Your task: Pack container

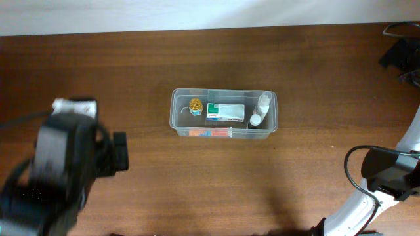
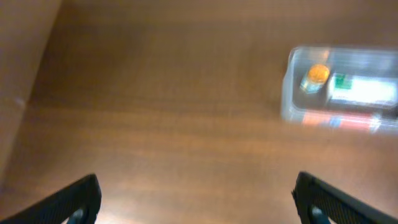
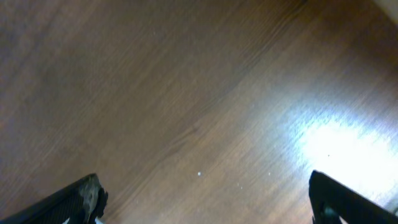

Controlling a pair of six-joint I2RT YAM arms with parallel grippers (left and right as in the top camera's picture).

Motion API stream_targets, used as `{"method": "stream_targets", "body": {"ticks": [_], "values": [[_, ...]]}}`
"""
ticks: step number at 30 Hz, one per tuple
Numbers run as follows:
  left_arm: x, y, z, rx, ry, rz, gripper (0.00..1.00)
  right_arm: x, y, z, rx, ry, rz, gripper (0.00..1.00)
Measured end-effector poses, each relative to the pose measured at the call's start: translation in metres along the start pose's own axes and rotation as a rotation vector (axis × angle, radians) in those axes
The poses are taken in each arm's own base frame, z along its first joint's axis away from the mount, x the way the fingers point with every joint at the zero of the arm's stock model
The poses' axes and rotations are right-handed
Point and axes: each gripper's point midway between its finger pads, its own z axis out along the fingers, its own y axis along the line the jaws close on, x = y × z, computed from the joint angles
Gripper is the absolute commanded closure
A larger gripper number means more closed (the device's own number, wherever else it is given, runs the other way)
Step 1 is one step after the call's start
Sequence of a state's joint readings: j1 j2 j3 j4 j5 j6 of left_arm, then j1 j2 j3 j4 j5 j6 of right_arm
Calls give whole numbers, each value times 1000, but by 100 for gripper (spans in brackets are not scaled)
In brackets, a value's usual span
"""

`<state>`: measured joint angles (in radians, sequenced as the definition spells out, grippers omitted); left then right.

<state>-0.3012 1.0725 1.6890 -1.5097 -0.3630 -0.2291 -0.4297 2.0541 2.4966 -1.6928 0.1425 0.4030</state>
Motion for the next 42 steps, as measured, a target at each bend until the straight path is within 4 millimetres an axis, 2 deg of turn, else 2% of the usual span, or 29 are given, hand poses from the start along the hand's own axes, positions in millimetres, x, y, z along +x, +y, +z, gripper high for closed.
{"method": "stream_targets", "body": {"ticks": [4,7,9,17,21,27,36,42], "values": [[17,3,3,46,-176,-139,1,0,0,0,0,0,0,2],[28,-1,19,73,-252,-216,1,0,0,0,0,0,0,2],[37,-7,41,80,-264,-252,0,0,0,0,0,0,0,2],[89,-38,152,57,-178,-273,1,0,0,0,0,0,0,2],[124,-40,188,7,-101,-283,1,0,0,0,0,0,0,2],[138,-37,203,-37,-62,-332,1,0,0,0,0,0,0,2],[159,-38,221,-89,45,-304,1,0,0,0,0,0,0,2],[169,-30,230,-164,85,-253,1,0,0,0,0,0,0,2]]}}
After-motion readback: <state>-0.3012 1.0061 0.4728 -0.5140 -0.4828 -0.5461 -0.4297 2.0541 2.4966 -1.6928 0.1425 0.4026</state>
